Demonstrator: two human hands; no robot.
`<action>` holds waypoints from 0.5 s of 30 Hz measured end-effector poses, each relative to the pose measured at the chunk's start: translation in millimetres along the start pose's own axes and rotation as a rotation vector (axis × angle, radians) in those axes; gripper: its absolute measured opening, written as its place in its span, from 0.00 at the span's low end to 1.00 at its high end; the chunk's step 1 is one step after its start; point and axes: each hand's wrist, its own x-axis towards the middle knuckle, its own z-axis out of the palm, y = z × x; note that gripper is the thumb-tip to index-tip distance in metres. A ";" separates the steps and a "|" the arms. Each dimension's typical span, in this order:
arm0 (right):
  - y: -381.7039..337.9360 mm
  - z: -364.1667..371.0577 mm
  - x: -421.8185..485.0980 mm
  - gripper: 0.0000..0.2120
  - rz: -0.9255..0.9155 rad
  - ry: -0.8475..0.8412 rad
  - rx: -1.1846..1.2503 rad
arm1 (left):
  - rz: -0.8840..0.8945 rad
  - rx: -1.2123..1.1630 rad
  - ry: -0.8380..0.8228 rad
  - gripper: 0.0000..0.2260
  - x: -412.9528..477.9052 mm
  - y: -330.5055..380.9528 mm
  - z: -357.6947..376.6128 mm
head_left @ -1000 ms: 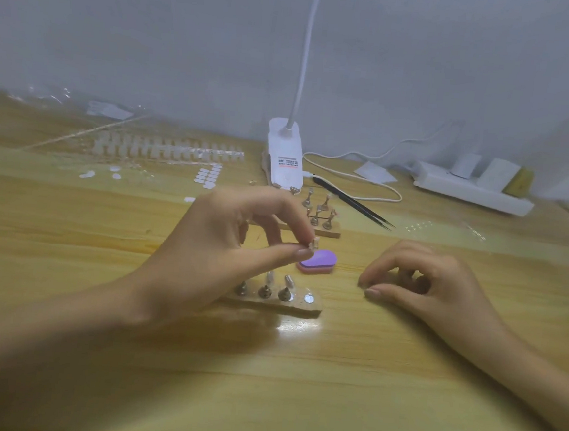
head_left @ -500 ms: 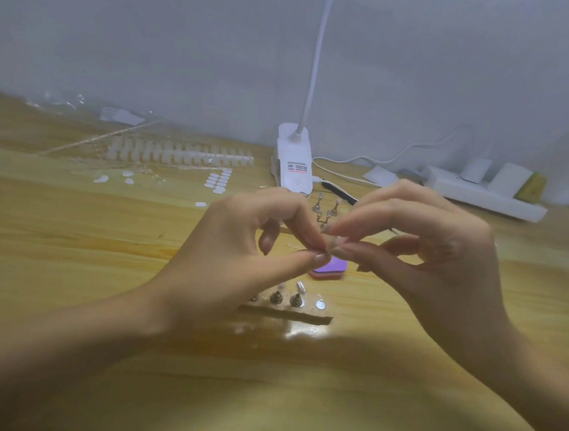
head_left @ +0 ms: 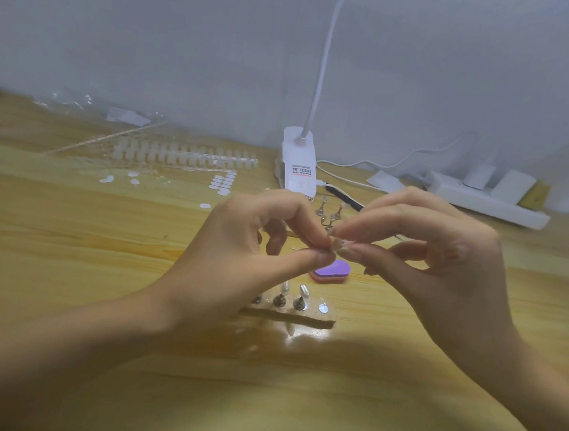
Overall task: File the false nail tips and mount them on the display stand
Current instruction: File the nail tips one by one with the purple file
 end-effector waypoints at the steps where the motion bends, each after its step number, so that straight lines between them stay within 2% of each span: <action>1: -0.1 0.6 -0.4 0.04 0.008 0.008 0.002 | -0.002 -0.017 0.001 0.09 0.0 -0.3 0.4; 7: -1.4 3.9 -0.8 0.02 0.114 -0.008 0.172 | 0.000 -0.051 0.007 0.07 -0.7 -2.0 0.4; 11: -2.2 0.7 3.5 0.05 0.412 -0.096 0.462 | 0.075 0.007 0.015 0.05 1.7 -3.0 -3.1; 15: 1.5 2.2 4.9 0.03 0.552 -0.171 0.565 | 0.105 0.028 0.006 0.04 0.9 -2.1 -3.5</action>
